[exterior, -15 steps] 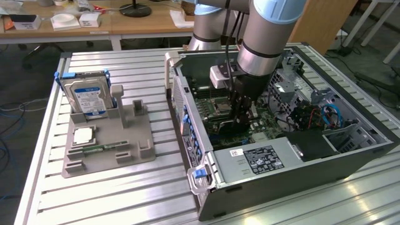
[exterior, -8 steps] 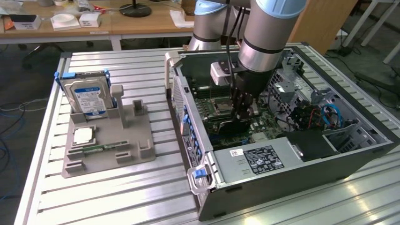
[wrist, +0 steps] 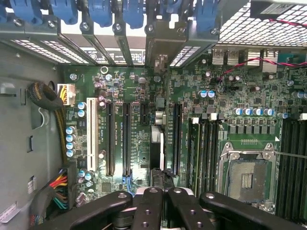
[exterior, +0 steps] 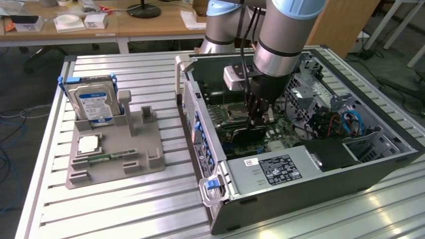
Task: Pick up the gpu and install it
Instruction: 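Insert the gpu into the slot, then press down on the gpu until it lock into place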
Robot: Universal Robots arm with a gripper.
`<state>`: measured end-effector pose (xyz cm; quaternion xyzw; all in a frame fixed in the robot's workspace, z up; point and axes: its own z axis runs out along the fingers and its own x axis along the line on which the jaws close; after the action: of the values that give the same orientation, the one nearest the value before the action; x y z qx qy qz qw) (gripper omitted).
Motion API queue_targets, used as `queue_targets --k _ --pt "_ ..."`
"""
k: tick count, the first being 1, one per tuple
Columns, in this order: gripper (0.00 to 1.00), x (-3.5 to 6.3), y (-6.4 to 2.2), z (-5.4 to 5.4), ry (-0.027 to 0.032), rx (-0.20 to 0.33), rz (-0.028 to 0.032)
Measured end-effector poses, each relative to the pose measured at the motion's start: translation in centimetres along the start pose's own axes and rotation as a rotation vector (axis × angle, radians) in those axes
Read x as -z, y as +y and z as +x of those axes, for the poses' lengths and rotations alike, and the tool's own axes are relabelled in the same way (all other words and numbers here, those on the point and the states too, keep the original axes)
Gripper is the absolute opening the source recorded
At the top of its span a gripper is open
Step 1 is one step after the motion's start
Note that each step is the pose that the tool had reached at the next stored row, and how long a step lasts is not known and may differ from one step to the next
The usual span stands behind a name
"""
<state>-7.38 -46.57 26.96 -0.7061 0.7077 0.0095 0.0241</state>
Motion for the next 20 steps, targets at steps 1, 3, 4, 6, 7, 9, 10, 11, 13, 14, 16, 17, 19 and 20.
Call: queue_targets --k 1,3,4,6,7,9,10,11,13,14,16,17,19,20 --pt "0.1 0.01 0.0 0.0 0.0 0.0 -0.0001" --pt "0.1 0.02 0.0 0.0 -0.0001 0.0 -0.0001" --pt "0.1 0.02 0.0 0.0 -0.0001 0.0 0.0" --pt "0.1 0.02 0.0 0.0 -0.0001 0.0 0.0" --pt "0.1 0.02 0.0 0.0 -0.0002 0.0 -0.0001" --pt "0.1 0.02 0.0 0.0 -0.0001 0.0 -0.0001" --pt "0.1 0.02 0.02 0.0 -0.0001 0.0 -0.0001" --pt "0.1 0.03 0.1 0.0 0.0001 0.0 -0.0001" --pt "0.1 0.03 0.2 0.0 0.0 0.0 -0.0001" --pt "0.1 0.03 0.34 0.0 0.0 0.0 -0.0001" --pt "0.1 0.04 0.85 0.0 -0.0001 0.0 0.0" --pt "0.1 0.05 1.15 0.0 -0.0001 0.0 -0.0001" --pt "0.1 0.06 1.74 0.0 0.0 0.0 0.0" --pt "0.1 0.07 2.08 0.0 -0.0001 0.0 0.0"
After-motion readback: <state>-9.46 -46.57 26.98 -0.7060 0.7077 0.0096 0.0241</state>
